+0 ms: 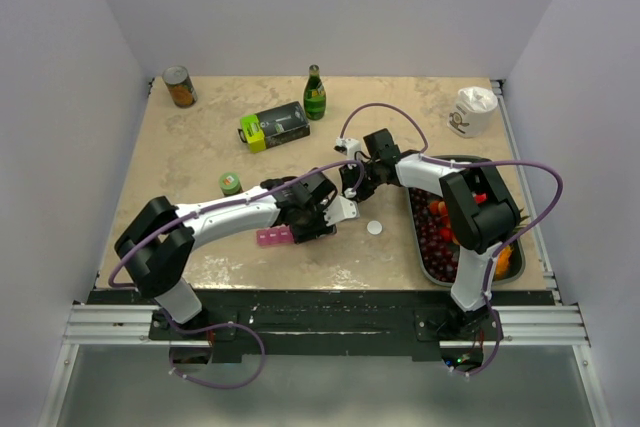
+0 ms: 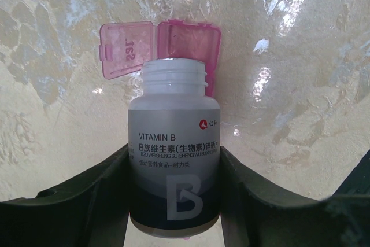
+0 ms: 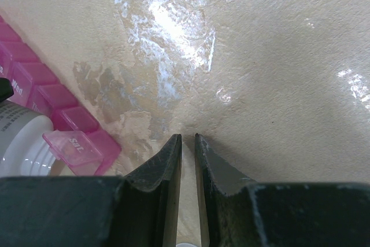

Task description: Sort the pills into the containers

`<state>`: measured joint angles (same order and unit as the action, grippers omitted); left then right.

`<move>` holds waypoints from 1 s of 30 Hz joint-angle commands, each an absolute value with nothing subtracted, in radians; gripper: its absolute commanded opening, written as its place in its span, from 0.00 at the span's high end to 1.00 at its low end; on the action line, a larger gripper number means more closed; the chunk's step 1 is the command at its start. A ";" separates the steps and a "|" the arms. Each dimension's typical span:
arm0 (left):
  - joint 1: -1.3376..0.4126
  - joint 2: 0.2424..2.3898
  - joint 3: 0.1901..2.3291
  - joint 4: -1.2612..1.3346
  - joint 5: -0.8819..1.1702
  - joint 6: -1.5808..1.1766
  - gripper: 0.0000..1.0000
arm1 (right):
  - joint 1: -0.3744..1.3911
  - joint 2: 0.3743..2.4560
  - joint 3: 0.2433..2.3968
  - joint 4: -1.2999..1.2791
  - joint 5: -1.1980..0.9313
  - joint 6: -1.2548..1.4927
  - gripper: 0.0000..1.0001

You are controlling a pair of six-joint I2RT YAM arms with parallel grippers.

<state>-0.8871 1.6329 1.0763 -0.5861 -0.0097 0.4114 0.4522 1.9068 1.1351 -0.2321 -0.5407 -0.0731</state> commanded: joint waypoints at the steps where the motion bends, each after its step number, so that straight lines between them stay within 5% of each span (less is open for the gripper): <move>1: -0.896 1.637 1.117 -0.595 -0.028 0.425 1.00 | 0.451 1.917 1.169 -0.238 -0.532 -0.097 0.80; 30: -0.900 1.646 1.138 -0.623 -0.034 0.426 1.00 | 0.451 1.921 1.167 -0.239 -0.532 -0.097 0.80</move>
